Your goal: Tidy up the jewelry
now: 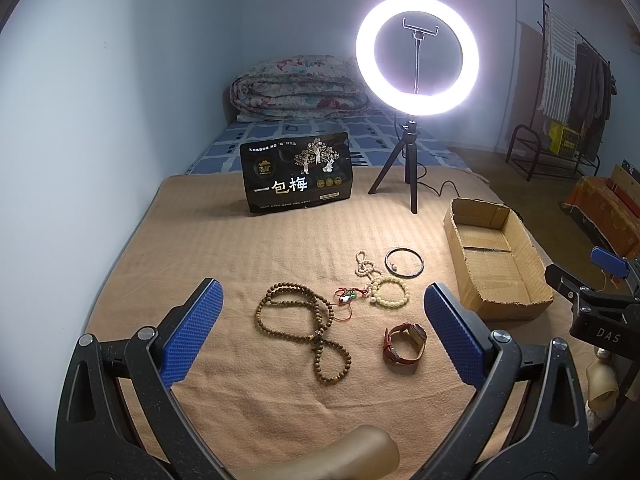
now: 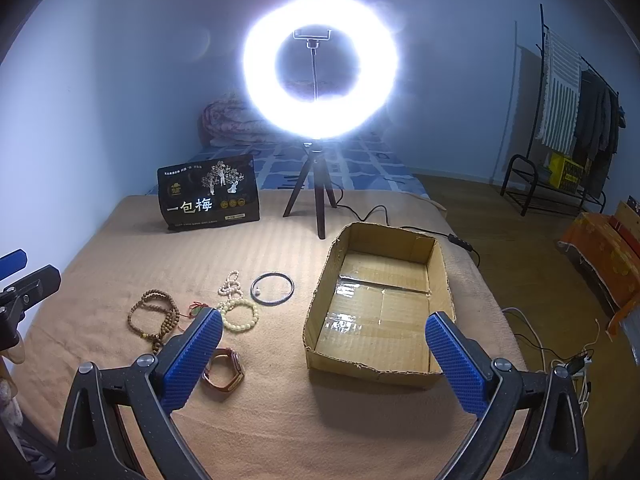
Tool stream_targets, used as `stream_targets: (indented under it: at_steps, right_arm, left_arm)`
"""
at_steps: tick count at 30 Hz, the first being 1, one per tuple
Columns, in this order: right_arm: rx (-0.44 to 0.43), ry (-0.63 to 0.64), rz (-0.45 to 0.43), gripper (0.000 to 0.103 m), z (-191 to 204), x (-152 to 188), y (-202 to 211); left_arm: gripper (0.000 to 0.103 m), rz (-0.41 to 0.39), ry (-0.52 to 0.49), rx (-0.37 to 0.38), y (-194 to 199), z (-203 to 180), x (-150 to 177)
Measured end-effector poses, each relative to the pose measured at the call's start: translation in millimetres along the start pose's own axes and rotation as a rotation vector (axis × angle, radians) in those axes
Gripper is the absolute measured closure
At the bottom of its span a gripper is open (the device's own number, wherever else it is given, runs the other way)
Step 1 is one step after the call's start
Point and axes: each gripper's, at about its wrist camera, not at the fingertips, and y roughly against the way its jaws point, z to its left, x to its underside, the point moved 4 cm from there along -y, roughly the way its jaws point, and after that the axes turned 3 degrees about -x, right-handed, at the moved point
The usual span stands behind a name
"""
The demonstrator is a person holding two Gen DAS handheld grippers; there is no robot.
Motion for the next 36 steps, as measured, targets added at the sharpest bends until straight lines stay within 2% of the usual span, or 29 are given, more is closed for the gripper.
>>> stream_targets:
  at_steps: [26,32,36]
  right_arm:
    - [-0.021,0.009,0.029,0.003,6.0,0.3,-9.2]
    - [-0.038,0.016,0.059,0.007,10.3,2.5,-17.0]
    - [-0.059,0.027,0.074,0.012,14.0,4.3,-20.7]
  left_arm:
    - [0.001,0.032,0.006,0.005,-16.0,-1.6,9.4]
    - [0.001,0.061,0.011,0.006,-24.4,2.2,9.5]
    - [0.001,0.118,0.007,0.007,-38.0,7.3,12.0]
